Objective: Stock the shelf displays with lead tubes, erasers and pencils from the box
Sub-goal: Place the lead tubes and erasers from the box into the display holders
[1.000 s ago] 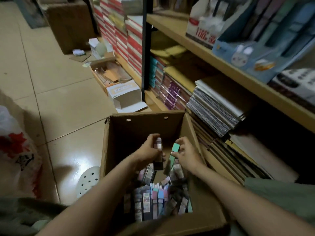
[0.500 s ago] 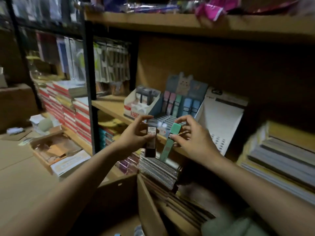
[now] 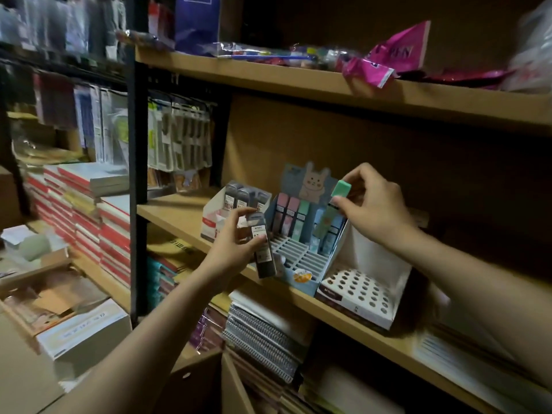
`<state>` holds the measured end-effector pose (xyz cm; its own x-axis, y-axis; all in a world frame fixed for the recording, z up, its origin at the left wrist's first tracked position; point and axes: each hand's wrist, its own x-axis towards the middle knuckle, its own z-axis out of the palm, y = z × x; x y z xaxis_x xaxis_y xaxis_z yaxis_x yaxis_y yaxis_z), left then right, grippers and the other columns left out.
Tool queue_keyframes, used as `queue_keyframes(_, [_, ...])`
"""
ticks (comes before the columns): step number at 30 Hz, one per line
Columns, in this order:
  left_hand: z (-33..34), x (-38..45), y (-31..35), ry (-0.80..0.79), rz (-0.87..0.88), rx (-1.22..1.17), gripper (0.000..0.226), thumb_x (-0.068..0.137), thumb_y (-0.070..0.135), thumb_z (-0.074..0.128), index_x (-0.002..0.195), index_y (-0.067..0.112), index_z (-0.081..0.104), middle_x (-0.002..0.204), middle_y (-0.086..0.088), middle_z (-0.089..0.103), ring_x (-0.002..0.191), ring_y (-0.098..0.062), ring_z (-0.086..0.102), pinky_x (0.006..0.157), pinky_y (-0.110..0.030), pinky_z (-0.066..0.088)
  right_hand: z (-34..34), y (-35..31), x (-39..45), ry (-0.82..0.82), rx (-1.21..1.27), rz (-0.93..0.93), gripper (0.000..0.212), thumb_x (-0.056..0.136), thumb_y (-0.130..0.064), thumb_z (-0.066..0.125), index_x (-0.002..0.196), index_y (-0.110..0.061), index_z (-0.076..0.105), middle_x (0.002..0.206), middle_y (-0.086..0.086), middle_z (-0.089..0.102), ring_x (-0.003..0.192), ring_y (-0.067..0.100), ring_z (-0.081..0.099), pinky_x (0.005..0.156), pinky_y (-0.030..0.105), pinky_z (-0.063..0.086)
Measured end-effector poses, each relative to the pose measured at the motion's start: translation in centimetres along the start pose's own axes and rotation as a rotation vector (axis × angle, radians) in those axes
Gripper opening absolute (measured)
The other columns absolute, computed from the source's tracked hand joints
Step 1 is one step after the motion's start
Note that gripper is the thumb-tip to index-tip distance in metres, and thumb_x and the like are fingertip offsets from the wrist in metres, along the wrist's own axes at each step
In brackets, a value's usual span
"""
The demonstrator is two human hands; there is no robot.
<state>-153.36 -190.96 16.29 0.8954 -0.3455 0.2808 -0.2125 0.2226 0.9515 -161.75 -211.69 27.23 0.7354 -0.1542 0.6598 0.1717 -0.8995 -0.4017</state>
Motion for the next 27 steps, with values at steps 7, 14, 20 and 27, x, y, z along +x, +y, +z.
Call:
queue_keyframes(7, [-0.1,0.4,-2.0,-0.032,-0.044,0.080,0.046,0.092,0.005,0.059,0.121,0.039,0.045,0.112,0.001,0.064,0.094,-0.009,0.067,0.067,-0.026,0.059,4.3,-0.1,3.0,-0.083,-0.240,-0.063,0.022,0.088,-0.019,0.069,0.107,-0.020,0.058,0.097,0.003,0.068,0.086,0.022,0.066,0.074,0.038,0.057])
queue_keyframes(14, [-0.7,0.5,-3.3,-0.048,-0.091,0.084,0.048,0.090,0.005,0.061,0.123,0.034,0.044,0.128,-0.010,0.058,0.112,-0.024,0.061,0.083,-0.040,0.059,6.8,1.4,3.5,-0.086,-0.386,0.010,0.018,0.089,-0.019,0.067,0.101,-0.015,0.053,0.081,0.008,0.065,0.075,0.032,0.067,0.063,0.035,0.052])
queue_keyframes(20, [-0.7,0.8,-3.3,-0.056,-0.098,0.086,0.043,0.090,0.005,0.061,0.116,0.036,0.046,0.123,-0.006,0.059,0.112,-0.023,0.061,0.083,-0.040,0.059,7.7,2.0,3.2,-0.106,-0.442,0.015,0.026,0.091,-0.022,0.065,0.114,-0.018,0.054,0.083,0.006,0.067,0.079,0.030,0.067,0.071,0.040,0.057])
queue_keyframes(27, [-0.7,0.8,-3.6,-0.049,-0.091,0.093,0.045,0.090,0.005,0.061,0.121,0.033,0.045,0.124,-0.005,0.058,0.112,-0.022,0.060,0.081,-0.037,0.059,7.8,1.7,3.1,-0.110,-0.563,0.023,0.020,0.090,-0.021,0.066,0.105,-0.013,0.054,0.092,0.011,0.066,0.090,0.034,0.065,0.074,0.040,0.054])
